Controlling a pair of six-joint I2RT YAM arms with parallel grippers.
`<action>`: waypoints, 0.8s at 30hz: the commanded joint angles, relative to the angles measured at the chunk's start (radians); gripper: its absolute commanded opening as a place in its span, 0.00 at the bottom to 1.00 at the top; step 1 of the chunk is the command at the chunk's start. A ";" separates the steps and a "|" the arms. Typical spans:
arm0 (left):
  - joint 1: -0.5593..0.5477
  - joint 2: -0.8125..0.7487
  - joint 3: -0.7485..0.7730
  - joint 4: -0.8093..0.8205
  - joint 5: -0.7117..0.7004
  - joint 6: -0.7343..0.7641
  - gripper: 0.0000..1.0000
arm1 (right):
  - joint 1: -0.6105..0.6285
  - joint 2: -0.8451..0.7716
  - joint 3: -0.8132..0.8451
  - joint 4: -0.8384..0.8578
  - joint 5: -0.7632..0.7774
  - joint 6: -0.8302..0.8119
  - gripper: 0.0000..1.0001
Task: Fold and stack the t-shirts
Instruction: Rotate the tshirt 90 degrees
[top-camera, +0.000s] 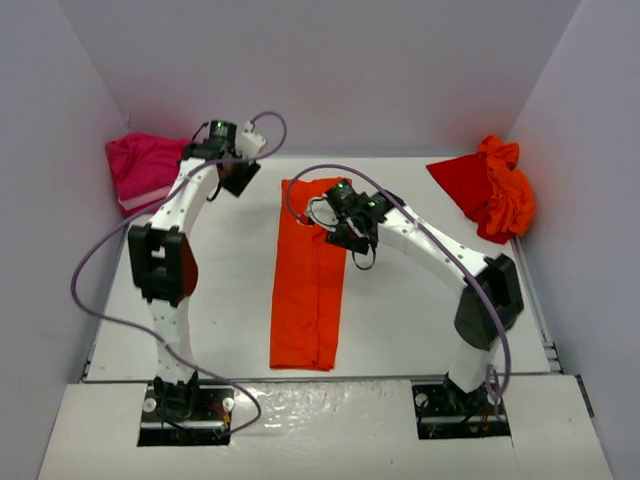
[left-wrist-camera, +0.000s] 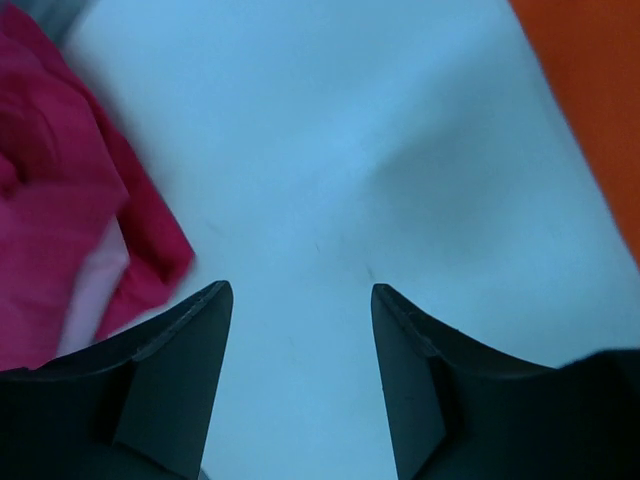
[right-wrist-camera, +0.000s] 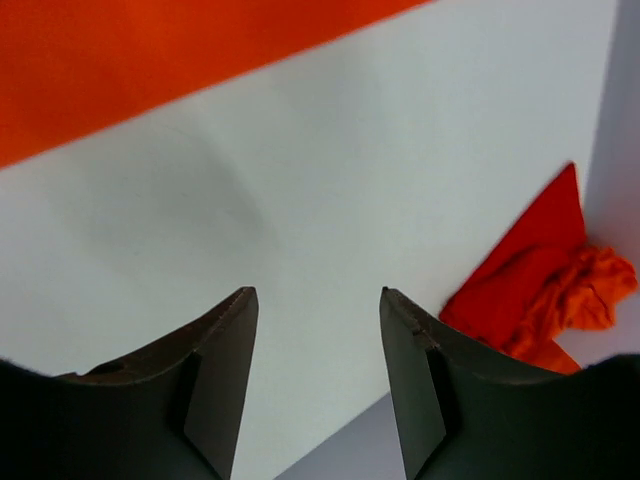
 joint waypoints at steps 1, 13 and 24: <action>-0.059 -0.410 -0.413 -0.020 0.122 0.121 0.55 | -0.189 -0.139 -0.046 0.057 0.078 -0.050 0.50; -0.516 -0.805 -0.856 -0.155 0.000 0.115 0.62 | -0.455 -0.113 0.010 0.104 -0.180 0.165 0.57; -0.599 -0.668 -0.864 -0.247 0.132 0.093 0.67 | -0.392 -0.195 -0.213 -0.049 -0.503 0.178 0.56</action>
